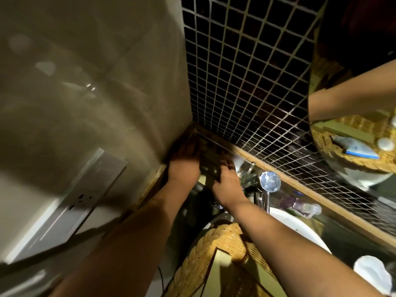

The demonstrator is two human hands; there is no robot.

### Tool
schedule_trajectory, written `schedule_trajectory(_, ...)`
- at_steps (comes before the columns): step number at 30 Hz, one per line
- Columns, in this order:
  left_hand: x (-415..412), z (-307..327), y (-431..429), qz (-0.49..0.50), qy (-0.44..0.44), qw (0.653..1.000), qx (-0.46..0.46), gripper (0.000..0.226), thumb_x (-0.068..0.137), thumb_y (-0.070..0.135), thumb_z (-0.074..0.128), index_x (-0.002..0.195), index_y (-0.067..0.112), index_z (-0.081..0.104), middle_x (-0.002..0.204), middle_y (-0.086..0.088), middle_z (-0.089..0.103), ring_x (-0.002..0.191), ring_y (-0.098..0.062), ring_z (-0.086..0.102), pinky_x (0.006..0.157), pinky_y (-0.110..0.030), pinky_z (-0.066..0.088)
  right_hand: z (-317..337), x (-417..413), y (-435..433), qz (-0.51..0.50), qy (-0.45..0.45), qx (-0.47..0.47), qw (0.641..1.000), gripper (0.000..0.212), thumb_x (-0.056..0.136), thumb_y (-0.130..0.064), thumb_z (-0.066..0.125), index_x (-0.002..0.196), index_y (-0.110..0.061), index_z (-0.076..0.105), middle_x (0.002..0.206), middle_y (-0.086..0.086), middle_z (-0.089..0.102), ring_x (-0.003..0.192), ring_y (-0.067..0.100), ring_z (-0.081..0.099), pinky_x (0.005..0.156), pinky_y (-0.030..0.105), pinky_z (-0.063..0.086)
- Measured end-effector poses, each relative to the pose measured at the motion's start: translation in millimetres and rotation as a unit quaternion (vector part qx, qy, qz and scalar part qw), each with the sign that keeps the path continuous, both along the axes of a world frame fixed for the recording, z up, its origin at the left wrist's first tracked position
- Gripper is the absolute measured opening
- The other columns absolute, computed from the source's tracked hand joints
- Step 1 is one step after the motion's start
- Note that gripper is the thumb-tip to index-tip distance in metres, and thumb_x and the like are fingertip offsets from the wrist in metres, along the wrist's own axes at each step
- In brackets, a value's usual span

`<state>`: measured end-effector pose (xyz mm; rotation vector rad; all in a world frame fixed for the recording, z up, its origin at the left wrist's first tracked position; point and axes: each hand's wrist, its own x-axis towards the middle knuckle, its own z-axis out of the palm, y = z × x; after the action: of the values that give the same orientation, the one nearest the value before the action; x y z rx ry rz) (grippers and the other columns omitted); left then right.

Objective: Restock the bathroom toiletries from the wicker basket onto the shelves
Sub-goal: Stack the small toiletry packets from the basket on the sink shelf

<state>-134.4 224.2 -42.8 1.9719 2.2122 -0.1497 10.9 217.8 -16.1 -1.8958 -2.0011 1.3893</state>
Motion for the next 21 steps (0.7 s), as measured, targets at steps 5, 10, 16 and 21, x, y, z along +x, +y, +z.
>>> schedule_trajectory(5,4,-7,-26,-0.036,-0.01,0.997,-0.06,0.061,0.083,0.03,0.062,0.141,0.023,0.042,0.143,-0.006,0.046,0.125,-0.026,0.043,0.1,-0.04,0.035,0,-4,-15,0.096,-0.042,0.028,0.994,0.071,0.084,-0.007,0.062,0.147,-0.015,0.03,0.154,0.013,0.023,0.135,0.036,0.039,0.106,0.043,0.042)
schedule_trajectory(10,7,-9,-36,-0.038,-0.002,0.998,-0.054,0.049,0.087,0.031,0.058,0.135,0.023,0.049,0.132,-0.003,0.056,0.12,-0.024,0.05,0.101,-0.038,0.033,-7,0,-7,0.222,-0.167,0.067,0.958,0.085,0.095,-0.021,0.056,0.155,-0.005,-0.002,0.159,0.018,-0.022,0.143,0.028,-0.029,0.122,0.042,0.007)
schedule_trajectory(16,6,-4,-28,-0.046,0.007,0.997,-0.058,0.046,0.09,0.037,0.053,0.133,0.022,0.048,0.129,-0.005,0.058,0.121,-0.025,0.051,0.101,-0.039,0.033,-15,-3,1,0.274,-0.244,0.095,0.925,0.08,0.099,-0.033,0.042,0.153,0.0,-0.008,0.157,0.024,-0.02,0.137,0.038,-0.037,0.121,0.049,-0.003)
schedule_trajectory(21,3,-6,-28,-0.05,0.02,0.998,-0.041,0.053,0.089,0.039,0.053,0.138,0.022,0.046,0.14,-0.005,0.052,0.133,-0.025,0.042,0.108,-0.039,0.023,-13,-21,9,0.191,-0.151,0.006,0.97,0.062,0.087,-0.03,0.058,0.141,-0.007,0.037,0.142,0.02,0.044,0.129,0.034,0.046,0.105,0.038,0.039)
